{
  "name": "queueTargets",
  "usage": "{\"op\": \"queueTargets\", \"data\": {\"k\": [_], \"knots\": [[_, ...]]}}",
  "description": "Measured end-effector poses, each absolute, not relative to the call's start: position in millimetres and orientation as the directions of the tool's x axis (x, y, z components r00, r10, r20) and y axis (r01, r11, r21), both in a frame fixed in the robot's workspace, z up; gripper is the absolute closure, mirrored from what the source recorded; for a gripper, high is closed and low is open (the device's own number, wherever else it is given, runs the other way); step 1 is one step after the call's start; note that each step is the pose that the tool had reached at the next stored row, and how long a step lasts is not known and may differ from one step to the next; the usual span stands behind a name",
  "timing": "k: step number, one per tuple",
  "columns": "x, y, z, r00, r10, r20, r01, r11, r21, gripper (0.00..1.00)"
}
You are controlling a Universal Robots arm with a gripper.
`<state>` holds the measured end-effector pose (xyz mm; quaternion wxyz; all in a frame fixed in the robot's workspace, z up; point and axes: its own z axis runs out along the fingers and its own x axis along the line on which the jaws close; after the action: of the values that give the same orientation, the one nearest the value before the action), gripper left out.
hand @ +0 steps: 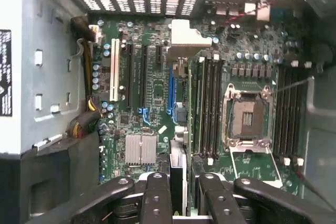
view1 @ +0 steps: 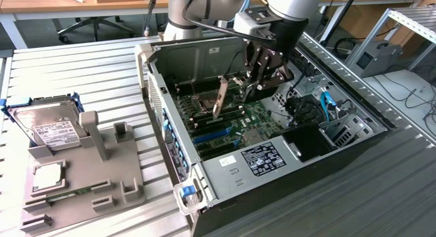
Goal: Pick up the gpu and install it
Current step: 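Insert the gpu into the slot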
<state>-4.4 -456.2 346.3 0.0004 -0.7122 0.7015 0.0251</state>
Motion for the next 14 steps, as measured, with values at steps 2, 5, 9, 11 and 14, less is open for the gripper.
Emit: {"op": "queueTargets", "data": {"k": [2,5,9,11,14], "knots": [[-27.2,-458.8,339.8,-0.045,-0.998,-0.036,-0.998,0.044,0.034,0.74],[-34.0,-459.3,330.5,-0.045,-0.998,-0.036,-0.998,0.044,0.035,0.74],[-34.4,-459.3,327.4,-0.045,-0.998,-0.036,-0.998,0.044,0.034,0.74],[-34.7,-459.3,326.9,-0.045,-0.998,-0.036,-0.998,0.044,0.035,0.74],[-34.9,-459.3,325.6,-0.045,-0.998,-0.036,-0.998,0.044,0.035,0.74]]}}
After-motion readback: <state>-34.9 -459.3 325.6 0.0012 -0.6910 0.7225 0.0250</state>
